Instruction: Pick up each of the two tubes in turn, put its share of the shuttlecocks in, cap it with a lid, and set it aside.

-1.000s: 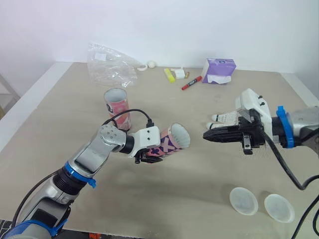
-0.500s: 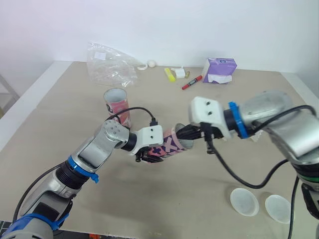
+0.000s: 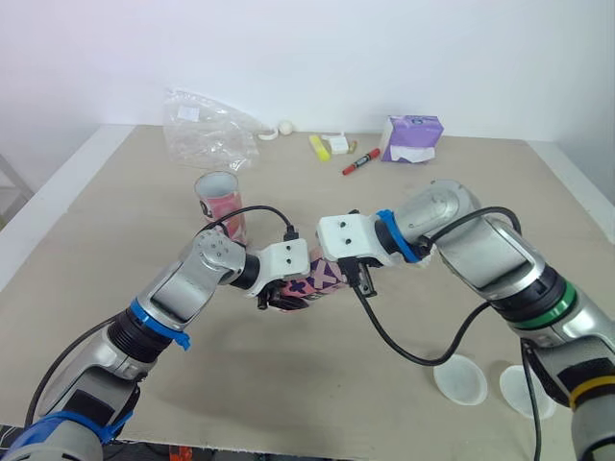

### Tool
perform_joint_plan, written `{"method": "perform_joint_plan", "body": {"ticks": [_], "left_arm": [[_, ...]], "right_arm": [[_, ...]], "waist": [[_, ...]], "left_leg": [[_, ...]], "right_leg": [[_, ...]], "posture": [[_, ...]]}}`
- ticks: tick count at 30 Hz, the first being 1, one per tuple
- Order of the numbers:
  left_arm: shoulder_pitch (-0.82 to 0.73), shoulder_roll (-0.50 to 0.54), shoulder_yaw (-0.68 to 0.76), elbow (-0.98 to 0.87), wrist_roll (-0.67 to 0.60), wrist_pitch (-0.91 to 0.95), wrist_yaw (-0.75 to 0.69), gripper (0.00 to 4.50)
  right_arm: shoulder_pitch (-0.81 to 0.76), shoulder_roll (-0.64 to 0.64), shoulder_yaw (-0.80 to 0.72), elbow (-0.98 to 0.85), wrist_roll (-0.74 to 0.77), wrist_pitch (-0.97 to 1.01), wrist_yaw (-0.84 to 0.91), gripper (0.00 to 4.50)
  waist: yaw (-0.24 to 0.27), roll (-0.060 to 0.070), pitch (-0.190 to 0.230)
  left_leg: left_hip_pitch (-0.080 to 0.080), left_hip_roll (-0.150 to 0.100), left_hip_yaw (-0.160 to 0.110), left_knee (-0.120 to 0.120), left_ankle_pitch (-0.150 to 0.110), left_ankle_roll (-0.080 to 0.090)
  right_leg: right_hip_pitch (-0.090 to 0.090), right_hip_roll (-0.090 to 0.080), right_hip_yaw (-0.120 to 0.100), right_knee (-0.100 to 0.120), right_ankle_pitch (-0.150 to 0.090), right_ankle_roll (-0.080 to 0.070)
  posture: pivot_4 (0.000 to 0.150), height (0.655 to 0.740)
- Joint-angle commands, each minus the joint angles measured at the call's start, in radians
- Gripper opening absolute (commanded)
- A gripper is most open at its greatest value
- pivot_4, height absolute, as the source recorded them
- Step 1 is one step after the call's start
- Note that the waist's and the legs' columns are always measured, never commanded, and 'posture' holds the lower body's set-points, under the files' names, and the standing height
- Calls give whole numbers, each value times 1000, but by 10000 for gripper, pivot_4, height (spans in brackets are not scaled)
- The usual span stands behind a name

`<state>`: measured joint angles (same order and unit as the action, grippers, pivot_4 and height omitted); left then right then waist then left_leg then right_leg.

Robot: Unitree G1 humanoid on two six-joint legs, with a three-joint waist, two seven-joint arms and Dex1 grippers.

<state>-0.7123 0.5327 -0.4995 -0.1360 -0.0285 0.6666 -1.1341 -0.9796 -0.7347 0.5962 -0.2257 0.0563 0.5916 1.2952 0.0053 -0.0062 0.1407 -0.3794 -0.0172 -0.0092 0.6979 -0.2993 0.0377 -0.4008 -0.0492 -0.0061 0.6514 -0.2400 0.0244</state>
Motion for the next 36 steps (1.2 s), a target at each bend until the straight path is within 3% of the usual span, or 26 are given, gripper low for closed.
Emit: {"method": "perform_joint_plan", "body": {"ticks": [1, 9, 18, 23, 27, 36], "left_arm": [[18, -22, -42, -11, -11, 4, -11, 23690], [26, -32, -37, -11, -8, 8, -6, 23690], [44, -36, -29, -24, -7, 14, -2, 23690], [51, -26, -21, -17, -5, 0, -6, 23690], [58, -21, -14, -7, -1, -19, -4, 23690], [71, -19, -11, 14, 8, -64, -2, 23690]], "right_arm": [[22, 50, 78, 31, -35, -2, 33, 340], [28, 146, 41, 132, -49, -14, 62, 340], [58, 208, -40, 80, 14, 102, 73, 340], [37, 146, -133, 47, 38, 128, 84, 340], [44, 49, -225, -36, 102, 184, 101, 340], [109, -166, -382, -147, 241, 262, 102, 340]], "waist": [[0, 0, 0], [-1, 1, -2], [-1, 2, -3], [-1, 2, -1], [6, 2, -1], [8, 1, 0]], "left_leg": [[3, 1, 0, -1, 0, 0], [15, 5, 1, -6, 1, -1], [18, 8, 1, -11, 3, -4], [17, 8, 1, -11, 3, -4], [7, 6, 0, -10, 3, -5], [-6, -6, -2, -9, 1, -1]], "right_leg": [[2, 1, 0, 0, 0, -1], [11, 7, 2, 0, 0, -4], [11, 9, 3, 0, 1, -9], [10, 8, 4, 0, 0, -8], [2, 7, 3, 0, 0, -7], [-5, -9, -1, -4, -1, 1]], "posture": [[1500, 7400], [1500, 7400], [1500, 7400], [1500, 7400], [1500, 7400], [1500, 7400]]}}
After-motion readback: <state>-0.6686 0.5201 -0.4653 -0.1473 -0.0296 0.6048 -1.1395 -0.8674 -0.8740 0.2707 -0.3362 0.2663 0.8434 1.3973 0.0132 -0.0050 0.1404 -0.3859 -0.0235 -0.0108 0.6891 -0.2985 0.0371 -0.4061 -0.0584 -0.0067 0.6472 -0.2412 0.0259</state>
